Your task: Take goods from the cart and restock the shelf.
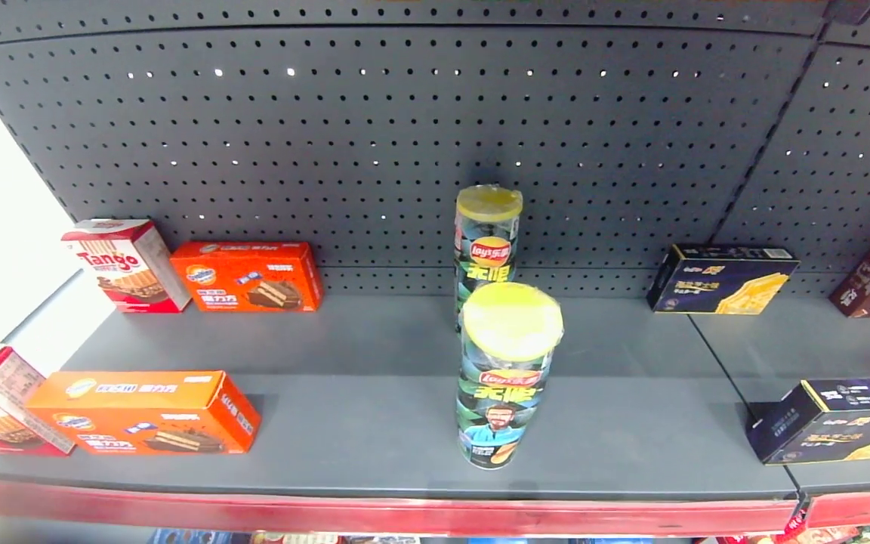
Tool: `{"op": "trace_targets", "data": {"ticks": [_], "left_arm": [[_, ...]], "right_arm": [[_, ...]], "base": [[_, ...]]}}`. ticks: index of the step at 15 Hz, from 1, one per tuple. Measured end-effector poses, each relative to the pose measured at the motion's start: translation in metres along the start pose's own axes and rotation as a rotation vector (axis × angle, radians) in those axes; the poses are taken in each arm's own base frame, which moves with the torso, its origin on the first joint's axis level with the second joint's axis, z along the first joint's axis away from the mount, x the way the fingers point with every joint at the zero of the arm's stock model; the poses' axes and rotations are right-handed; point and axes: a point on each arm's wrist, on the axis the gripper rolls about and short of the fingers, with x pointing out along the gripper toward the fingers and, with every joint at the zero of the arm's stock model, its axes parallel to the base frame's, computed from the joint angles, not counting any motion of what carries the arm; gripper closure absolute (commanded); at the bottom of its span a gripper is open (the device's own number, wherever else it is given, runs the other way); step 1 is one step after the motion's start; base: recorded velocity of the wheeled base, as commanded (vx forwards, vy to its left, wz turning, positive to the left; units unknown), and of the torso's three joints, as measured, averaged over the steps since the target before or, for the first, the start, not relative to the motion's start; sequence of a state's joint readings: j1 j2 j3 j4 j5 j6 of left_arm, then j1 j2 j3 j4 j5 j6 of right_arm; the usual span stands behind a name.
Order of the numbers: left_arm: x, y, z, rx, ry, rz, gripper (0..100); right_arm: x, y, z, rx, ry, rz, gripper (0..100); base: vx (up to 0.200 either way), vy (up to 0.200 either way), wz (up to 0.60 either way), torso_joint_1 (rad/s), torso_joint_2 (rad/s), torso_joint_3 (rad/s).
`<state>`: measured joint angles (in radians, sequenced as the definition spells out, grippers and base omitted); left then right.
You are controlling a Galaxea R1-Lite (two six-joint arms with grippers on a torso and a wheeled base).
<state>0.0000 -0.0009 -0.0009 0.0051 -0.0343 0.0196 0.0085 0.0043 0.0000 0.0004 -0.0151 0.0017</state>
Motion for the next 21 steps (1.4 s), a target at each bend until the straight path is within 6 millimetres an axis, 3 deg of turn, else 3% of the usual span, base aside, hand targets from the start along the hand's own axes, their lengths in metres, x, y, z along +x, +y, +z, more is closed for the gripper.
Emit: {"op": "trace_targets", "data": {"ticks": [12, 15, 21], "left_arm": [[0.0000, 0.0000, 0.0004, 0.001, 0.000, -0.002, 0], [0.0000, 0.0000, 0.0004, 0.001, 0.000, -0.002, 0], [0.0000, 0.0000, 0.0003, 0.000, 0.000, -0.001, 0]], "right_arm": [[0.0000, 0.0000, 0.0001, 0.000, 0.000, 0.000, 0], [0.0001, 0.0000, 0.0001, 0.000, 0.000, 0.000, 0], [0.0001, 0.0000, 0.0001, 0.000, 0.000, 0.002, 0]], "base": [[-0.017, 0.000, 0.00, 0.000, 0.00, 0.000], [-0.200, 0.000, 0.00, 0.017, 0.01, 0.004], [0.000, 0.000, 0.00, 0.000, 0.00, 0.000]]}}
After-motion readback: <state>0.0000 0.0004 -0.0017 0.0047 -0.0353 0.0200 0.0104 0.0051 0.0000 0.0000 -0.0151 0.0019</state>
